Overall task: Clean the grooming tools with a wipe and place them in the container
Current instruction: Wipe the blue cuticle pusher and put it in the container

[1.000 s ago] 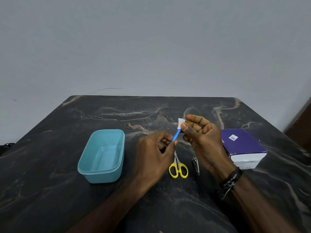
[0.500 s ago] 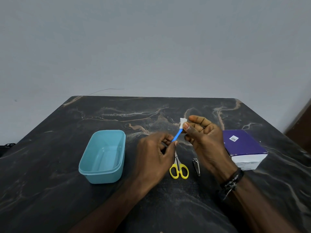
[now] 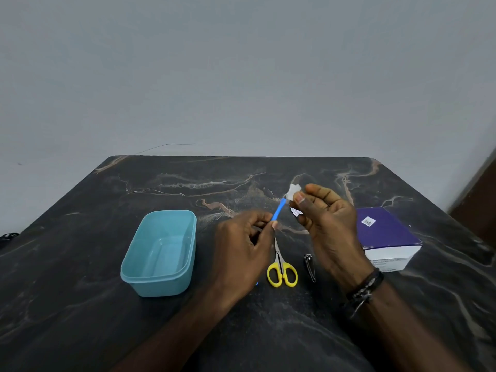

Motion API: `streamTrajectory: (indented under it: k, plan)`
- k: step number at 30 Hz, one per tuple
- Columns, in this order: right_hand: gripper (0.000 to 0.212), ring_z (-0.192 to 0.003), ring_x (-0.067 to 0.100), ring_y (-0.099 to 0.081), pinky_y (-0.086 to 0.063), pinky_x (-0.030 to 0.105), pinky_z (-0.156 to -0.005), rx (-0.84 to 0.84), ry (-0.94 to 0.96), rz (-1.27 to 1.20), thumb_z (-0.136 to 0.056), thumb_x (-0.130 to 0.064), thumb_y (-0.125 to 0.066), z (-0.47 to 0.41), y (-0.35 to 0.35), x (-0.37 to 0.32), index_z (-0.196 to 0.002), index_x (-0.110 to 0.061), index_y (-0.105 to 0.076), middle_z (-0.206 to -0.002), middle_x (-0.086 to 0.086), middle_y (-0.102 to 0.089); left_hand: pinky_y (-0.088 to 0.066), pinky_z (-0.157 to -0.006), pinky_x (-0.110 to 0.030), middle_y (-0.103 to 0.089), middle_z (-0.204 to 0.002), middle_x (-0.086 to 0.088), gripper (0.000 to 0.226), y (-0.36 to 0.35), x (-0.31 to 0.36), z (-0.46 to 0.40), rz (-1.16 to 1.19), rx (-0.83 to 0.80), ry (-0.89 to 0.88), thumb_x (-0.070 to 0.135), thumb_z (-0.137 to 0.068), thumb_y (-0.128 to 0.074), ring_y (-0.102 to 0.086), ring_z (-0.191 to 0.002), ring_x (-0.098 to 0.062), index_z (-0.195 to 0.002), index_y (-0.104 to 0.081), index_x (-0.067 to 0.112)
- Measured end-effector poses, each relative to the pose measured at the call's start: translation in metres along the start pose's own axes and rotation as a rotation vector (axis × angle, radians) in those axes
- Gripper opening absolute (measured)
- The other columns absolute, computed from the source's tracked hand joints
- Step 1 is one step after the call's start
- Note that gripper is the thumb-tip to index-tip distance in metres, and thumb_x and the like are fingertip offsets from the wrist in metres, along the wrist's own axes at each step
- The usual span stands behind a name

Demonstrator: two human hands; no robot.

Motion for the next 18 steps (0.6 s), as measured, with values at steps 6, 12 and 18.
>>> streamTrajectory:
  k: [6,12,18]
  plan:
    - [0.033,-0.073,0.015,-0.074,-0.051,0.025,-0.062,-0.011,0.020,0.026,-0.062,-0.019,-0.078,0.0004,0.0001,-0.0017,-0.091,-0.014,-0.063,-0.077,0.002,-0.077,-0.059,-0.059,-0.042,-0.070,-0.077,0.009,0.013,-0.0024,-0.0010,0.0006,-0.002,-0.026,0.007,0.044,-0.086,-0.055,-0.070,-0.063,-0.012,-0.093,-0.066,0.043]
    - [0.032,-0.073,0.014,-0.074,-0.051,0.021,-0.058,-0.032,0.025,0.039,-0.062,-0.019,-0.078,0.0009,-0.0019,-0.0012,-0.091,-0.015,-0.064,-0.076,0.002,-0.076,-0.059,-0.058,-0.043,-0.070,-0.078,0.010,0.013,-0.0020,-0.0001,0.0011,0.012,-0.018,0.007,0.043,-0.086,-0.054,-0.069,-0.061,-0.012,-0.092,-0.065,0.047]
    - [0.030,-0.070,0.013,-0.072,-0.050,0.019,-0.054,-0.065,0.015,0.039,-0.063,-0.018,-0.078,0.0023,-0.0058,-0.0003,-0.089,-0.015,-0.064,-0.076,0.003,-0.076,-0.057,-0.053,-0.045,-0.070,-0.073,0.007,0.012,-0.0010,0.0005,0.0007,-0.005,-0.001,-0.003,0.038,-0.089,-0.054,-0.067,-0.055,-0.014,-0.092,-0.065,0.037]
Point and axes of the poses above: each hand's wrist, its own z-axis away from the middle knuckle, its own y-axis out of the back of the hand, x = y × z, the point moved 7 cm from there along -z, towards the middle knuckle
